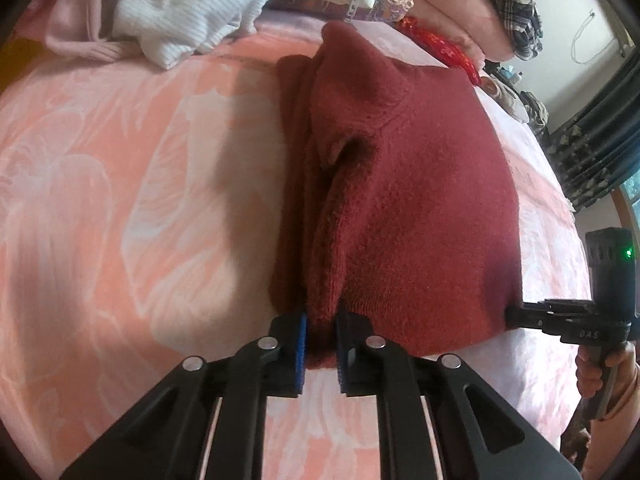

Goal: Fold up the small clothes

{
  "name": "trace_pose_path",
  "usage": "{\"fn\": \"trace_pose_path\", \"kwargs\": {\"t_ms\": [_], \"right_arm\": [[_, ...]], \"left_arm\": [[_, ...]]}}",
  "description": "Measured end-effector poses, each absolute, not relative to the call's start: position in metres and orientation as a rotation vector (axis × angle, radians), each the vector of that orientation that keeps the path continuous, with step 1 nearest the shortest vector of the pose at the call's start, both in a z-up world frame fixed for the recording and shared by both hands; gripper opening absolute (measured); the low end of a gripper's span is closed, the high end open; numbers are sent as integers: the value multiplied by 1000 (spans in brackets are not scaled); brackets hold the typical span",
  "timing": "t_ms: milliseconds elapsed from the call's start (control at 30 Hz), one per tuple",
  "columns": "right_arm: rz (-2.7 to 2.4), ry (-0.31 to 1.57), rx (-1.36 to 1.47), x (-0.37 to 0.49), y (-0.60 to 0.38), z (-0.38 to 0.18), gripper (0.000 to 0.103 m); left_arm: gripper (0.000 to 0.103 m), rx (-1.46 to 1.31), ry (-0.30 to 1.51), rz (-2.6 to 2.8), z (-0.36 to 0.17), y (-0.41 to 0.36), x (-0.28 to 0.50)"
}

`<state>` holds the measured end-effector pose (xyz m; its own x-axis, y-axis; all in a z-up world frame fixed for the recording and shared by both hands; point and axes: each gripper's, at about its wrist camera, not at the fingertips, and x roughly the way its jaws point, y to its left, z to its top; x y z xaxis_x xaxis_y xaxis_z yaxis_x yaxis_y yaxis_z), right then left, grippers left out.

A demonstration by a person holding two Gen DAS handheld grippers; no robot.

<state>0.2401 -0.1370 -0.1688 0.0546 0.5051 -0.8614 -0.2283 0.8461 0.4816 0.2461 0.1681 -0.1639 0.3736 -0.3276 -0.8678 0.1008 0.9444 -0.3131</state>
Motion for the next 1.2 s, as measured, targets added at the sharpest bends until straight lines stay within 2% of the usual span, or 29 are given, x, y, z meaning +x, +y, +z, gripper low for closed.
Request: {"fn": "trace_pose_path", "kwargs": {"t_ms": [33,67,100,133,200,433,533,700,767,833,967,1067,1200], "right_arm": [[557,1400,229,240,-138,-163,41],[558,1384,224,242,-138,-157,46],[565,1353,225,242,-142,-147,47],[568,1340,233,243,-144,-141,47],[567,1319,243,243,-156,-132,49],[502,1304,200,257,-153,-126,52],[480,1308,204,264,-145,-133,52],[458,1329,229,274,-146,-146,52],[455,1337,233,280,-140,-150,52],[460,1341,243,282,-138,-153,52],[469,1336,247,281,-136,-154,52],[478,1330,253,282,-133,-155,52],[472,1342,244,284,-128,-161,52]], "left_arm": [[37,-219,1164,-279,-161,169,246],[46,-208,1176,-270,-154,171,245],[56,-205,1175,-267,-151,173,248],[63,-208,1163,-278,-144,177,248],[69,-215,1139,-278,-133,185,256],[69,-300,1051,-216,-98,182,338],[74,-307,1047,-192,-100,166,373],[74,-317,1082,-160,-116,150,406],[68,-304,1099,-159,-124,145,411],[19,-331,1152,-186,-138,141,415],[9,-390,1086,-176,-131,152,405],[9,-376,996,-153,-117,163,391],[11,-338,1084,-119,-148,166,394]]}}
